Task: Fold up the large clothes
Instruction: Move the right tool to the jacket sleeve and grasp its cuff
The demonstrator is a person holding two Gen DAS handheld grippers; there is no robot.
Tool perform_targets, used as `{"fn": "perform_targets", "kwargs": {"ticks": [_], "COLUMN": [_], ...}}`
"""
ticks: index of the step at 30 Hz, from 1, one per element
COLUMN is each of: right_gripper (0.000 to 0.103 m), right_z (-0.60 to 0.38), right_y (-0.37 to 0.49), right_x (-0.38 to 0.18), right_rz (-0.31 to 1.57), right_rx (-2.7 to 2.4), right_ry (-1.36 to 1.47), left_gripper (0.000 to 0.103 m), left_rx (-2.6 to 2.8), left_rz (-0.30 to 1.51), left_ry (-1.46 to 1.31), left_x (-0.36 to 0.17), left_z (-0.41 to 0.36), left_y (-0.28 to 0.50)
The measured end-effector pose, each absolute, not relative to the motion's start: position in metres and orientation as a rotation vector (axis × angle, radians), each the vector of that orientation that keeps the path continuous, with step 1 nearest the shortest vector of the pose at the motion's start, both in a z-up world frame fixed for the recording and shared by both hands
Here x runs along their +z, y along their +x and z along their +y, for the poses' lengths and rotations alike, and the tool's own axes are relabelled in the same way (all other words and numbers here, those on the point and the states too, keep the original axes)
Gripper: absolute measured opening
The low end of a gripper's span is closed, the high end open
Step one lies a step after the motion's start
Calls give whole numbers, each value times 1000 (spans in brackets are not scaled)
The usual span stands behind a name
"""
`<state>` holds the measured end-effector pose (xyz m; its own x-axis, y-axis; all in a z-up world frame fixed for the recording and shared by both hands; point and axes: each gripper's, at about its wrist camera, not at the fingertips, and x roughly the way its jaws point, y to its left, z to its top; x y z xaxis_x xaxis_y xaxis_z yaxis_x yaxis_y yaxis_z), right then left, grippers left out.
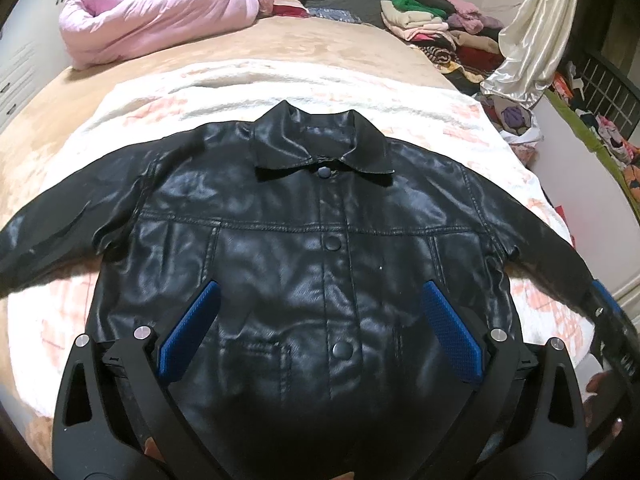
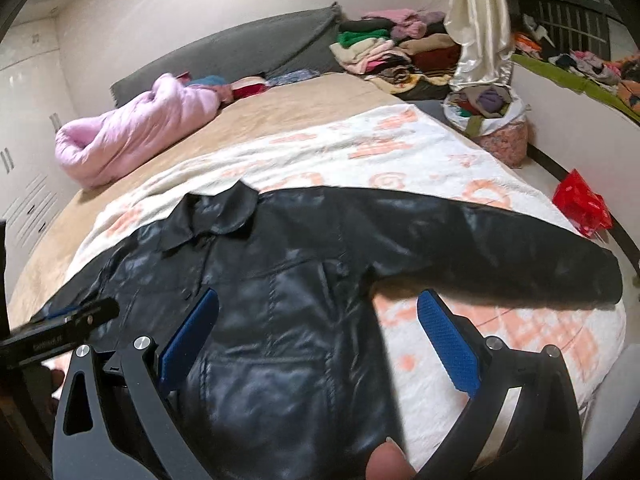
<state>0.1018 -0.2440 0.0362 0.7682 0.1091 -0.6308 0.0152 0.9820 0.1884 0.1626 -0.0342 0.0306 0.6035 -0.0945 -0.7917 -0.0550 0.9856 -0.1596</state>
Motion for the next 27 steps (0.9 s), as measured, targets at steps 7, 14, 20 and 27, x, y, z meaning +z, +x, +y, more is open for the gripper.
{"fn": "perform_targets", "kwargs": {"ticks": [7,14,20,27], "right_gripper": [99,99,99,99], "right_z": [-277,-332,-378,-421], "right_y": [122,134,139,142], "right_x": [37,21,4,-15], "right_rz": [678,672,675,679], "right_rx": [-24,-136,-249,-405], "right_ry": [235,348,438,449], "left_gripper": [94,94,94,94], "left_rx": [-41,-55,-74,-91], "left_rz": [933,949,962,986], "left_ry": [-169,-153,-132,-96], "left_x": [30,23,19,10], "left_z": [-50,-69,-88,-114], "left_y": [188,207,222,239]}}
